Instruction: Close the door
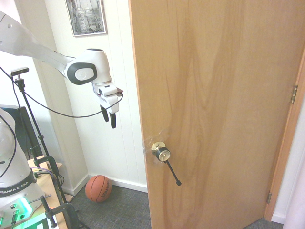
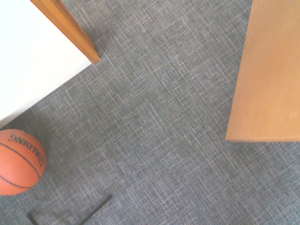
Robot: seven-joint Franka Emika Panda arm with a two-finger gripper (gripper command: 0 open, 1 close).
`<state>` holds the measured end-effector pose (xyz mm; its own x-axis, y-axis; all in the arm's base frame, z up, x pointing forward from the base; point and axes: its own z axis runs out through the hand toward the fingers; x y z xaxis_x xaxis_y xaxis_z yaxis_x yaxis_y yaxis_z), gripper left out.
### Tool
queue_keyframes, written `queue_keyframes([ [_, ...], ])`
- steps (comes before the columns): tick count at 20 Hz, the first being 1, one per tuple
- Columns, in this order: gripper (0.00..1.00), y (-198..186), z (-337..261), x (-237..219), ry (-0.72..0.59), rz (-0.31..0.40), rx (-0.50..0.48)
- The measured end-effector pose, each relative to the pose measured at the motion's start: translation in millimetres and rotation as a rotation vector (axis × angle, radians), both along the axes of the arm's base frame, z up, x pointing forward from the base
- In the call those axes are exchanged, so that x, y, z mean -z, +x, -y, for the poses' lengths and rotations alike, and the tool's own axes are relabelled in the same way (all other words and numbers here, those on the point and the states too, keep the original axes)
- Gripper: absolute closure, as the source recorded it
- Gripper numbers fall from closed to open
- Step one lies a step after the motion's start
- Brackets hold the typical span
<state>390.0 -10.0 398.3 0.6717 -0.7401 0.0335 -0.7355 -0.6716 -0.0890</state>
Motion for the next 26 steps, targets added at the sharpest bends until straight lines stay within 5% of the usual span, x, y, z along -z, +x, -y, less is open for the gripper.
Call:
queue_keyframes([
  [26,0.00,-39,129,-20,0.082,0.056,0.185],
])
